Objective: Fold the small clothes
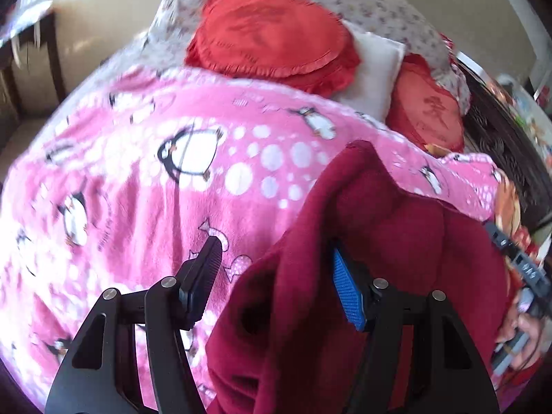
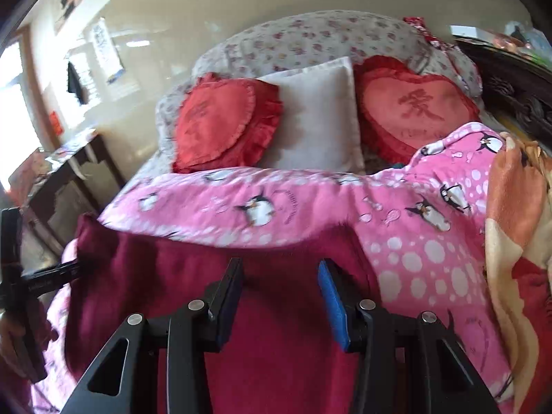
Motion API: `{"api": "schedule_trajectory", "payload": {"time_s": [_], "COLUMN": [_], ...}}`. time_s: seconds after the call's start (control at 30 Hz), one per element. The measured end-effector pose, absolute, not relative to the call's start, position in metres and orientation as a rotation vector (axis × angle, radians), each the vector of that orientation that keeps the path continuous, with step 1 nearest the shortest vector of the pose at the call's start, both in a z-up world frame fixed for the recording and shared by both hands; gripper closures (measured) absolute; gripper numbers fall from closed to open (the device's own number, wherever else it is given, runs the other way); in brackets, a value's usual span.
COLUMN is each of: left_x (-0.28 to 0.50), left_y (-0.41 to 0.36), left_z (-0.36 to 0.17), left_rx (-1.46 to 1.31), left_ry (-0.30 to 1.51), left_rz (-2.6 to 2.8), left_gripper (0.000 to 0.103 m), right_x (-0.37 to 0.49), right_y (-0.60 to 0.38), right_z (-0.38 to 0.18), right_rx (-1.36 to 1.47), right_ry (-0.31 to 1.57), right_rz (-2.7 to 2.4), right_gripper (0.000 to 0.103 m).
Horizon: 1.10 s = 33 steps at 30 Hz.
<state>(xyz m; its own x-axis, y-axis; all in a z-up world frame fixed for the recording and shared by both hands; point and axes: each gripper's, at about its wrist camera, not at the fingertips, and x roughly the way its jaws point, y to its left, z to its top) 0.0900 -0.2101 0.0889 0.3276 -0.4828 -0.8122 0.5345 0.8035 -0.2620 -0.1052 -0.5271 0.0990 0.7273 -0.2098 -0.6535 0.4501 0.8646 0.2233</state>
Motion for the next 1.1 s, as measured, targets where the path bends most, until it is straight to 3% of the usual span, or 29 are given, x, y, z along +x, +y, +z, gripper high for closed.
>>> {"api": "schedule_trajectory", "payload": {"time_s": [0.17,0.5,0.73,0.93,1.1], "left_x": [0.1,0.035,-0.015,-0.03,-0.029], "left_y": [-0.202,-0.138,-0.105,-0.088,-0.094], "left_z": [0.077,0.112,0.078,0.065,0.061], "left_rx": [-0.029,0.059,0.161,0.135,0.124], "left_ry": [1.097,0.99,1.054,1.061,1.037], "left_rz": [-0.678,-0.744,-0.781,-0.805,-0.812], "left_gripper": [0.037,0.037,0.037,0.037,0.037], "right_x": [-0.078,-0.164,-0.199,-0.2,-0.177], "right_y": [-0.545,-0.503,-0.476,-0.442,-0.39], "right_z": [0.069,0.11,0.065,0.101,0.094], "right_rx": [0.409,0.411,0.375,0.409,0.341], "right_ry": [0.753,0.734,0.835,0.799,0.853], "right_rz": [-0.419,-0.33,-0.341,-0.241,-0.113], "right_gripper": [0.06,0.056,0.056,0.056,0.056]}}
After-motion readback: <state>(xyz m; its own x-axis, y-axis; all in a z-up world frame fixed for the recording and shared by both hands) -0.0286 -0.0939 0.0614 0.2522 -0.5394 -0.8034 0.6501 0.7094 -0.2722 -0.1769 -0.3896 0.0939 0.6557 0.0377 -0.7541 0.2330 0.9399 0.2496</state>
